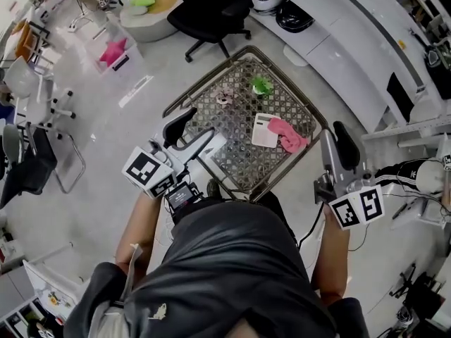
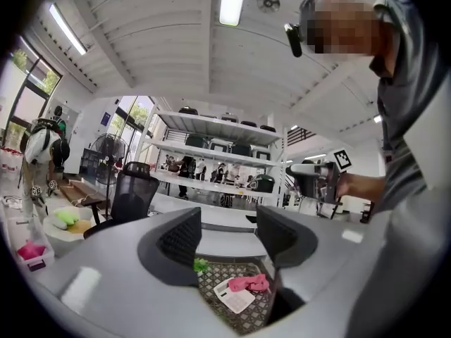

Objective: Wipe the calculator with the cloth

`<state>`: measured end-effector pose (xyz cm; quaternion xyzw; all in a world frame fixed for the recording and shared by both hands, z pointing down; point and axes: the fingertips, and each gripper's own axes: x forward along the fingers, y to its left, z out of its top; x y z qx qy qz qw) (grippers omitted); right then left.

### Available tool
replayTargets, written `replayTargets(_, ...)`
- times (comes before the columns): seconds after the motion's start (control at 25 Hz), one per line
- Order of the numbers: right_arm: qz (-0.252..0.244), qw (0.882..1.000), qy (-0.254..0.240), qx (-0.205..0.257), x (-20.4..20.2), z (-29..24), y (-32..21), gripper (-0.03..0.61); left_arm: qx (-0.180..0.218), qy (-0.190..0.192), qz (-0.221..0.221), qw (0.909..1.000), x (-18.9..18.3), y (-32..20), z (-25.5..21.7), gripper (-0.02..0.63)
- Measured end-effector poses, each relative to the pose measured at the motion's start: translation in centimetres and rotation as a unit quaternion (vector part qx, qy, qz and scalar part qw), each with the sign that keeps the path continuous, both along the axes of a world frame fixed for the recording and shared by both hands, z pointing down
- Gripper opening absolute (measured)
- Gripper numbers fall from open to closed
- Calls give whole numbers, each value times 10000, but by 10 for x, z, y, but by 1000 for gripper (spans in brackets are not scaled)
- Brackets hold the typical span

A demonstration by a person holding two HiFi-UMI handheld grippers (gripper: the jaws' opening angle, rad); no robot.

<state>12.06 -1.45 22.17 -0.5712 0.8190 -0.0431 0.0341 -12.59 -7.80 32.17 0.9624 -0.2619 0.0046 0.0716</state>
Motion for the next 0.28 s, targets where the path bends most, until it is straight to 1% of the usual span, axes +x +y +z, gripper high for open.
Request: replayTargets(0.28, 137, 9999, 75, 31, -9, -10, 19, 123, -60, 91, 89, 9999, -15, 12, 4, 288)
